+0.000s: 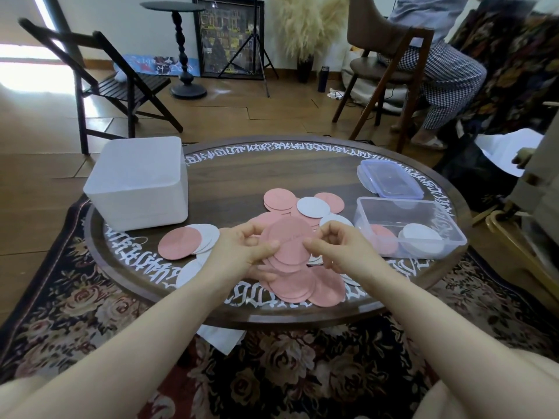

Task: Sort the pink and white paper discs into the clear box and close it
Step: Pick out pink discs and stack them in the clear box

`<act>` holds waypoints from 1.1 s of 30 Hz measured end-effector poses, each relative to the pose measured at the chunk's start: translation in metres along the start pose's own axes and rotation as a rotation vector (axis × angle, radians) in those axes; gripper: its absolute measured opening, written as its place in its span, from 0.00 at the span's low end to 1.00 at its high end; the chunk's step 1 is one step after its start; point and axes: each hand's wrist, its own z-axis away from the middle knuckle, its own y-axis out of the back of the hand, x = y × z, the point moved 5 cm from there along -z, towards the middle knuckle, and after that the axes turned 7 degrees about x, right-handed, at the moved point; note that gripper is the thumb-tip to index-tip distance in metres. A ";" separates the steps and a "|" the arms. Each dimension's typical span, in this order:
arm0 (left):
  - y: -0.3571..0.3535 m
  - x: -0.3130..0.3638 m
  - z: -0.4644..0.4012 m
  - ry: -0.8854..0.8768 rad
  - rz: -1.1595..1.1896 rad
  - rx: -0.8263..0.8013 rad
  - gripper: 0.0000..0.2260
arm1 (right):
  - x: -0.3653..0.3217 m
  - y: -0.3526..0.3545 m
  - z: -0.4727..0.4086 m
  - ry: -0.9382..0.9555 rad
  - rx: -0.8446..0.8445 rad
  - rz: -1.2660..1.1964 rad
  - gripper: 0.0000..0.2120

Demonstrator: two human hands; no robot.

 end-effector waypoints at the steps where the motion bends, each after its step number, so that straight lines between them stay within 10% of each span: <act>1: 0.000 0.001 -0.001 -0.010 -0.008 0.001 0.07 | -0.001 0.000 0.000 0.025 0.004 0.005 0.07; 5: 0.001 0.003 -0.002 -0.169 -0.158 0.012 0.04 | -0.005 -0.004 0.003 0.109 -0.118 0.015 0.05; 10: -0.003 0.017 0.006 -0.647 -0.984 0.162 0.05 | -0.003 -0.003 0.006 0.209 -0.131 0.107 0.08; 33: -0.009 0.003 0.007 -0.619 -0.858 0.010 0.05 | -0.002 -0.001 0.016 0.339 -0.172 0.293 0.10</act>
